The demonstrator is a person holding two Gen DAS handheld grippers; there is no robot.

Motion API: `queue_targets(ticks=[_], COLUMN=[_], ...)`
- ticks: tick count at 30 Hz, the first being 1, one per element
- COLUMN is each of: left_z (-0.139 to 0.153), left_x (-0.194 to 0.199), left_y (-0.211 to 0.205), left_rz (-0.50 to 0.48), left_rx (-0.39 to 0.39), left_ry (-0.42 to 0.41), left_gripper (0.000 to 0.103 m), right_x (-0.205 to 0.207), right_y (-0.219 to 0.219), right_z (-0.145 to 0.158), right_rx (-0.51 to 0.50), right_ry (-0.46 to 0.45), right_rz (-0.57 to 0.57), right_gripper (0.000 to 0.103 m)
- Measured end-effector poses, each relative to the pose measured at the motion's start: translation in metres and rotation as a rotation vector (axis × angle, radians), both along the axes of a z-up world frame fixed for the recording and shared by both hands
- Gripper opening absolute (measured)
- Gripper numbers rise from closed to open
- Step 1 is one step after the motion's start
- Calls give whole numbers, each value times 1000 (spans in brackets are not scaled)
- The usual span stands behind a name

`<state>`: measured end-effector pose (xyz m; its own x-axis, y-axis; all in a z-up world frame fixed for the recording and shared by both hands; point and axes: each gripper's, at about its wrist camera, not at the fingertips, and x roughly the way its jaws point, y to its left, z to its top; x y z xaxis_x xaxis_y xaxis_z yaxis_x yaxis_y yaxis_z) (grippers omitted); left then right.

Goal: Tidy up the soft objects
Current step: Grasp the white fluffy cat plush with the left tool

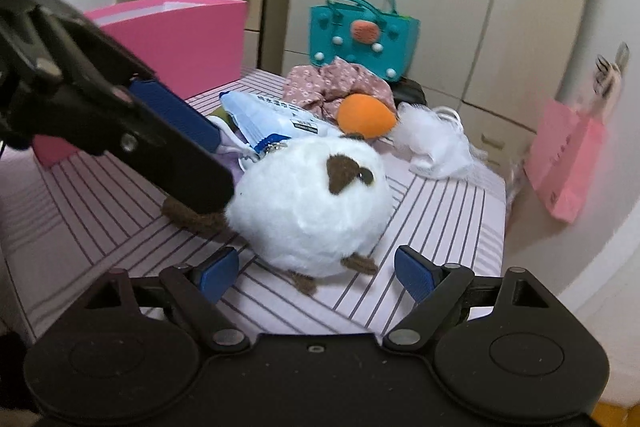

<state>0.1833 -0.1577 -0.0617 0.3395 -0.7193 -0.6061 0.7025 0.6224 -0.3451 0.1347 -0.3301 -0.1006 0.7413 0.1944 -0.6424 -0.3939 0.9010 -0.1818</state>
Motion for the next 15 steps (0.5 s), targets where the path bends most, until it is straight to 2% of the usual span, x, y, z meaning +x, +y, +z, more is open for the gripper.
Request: queue_targets(ticks=[5,12,13,15], left_z=[-12,-21,-22,-24], left_x=[6,6,7,9], left_y=[-9,-15,-16,-18], left_rz=[20,69,70,83], left_rx=[-6,-17,-18,-23], left_ry=[68,70,78,90], left_gripper=[65,65,65,65], right_x=[9,13,13,12], right_y=[-1,-6,-6,-5], right_z=[-2,1,2,2], right_rx=[-32,0,10,21], right_ry=[-2,-12,-8,-4], right_rz=[54,108,110,114], right_gripper=[89,87,87,78])
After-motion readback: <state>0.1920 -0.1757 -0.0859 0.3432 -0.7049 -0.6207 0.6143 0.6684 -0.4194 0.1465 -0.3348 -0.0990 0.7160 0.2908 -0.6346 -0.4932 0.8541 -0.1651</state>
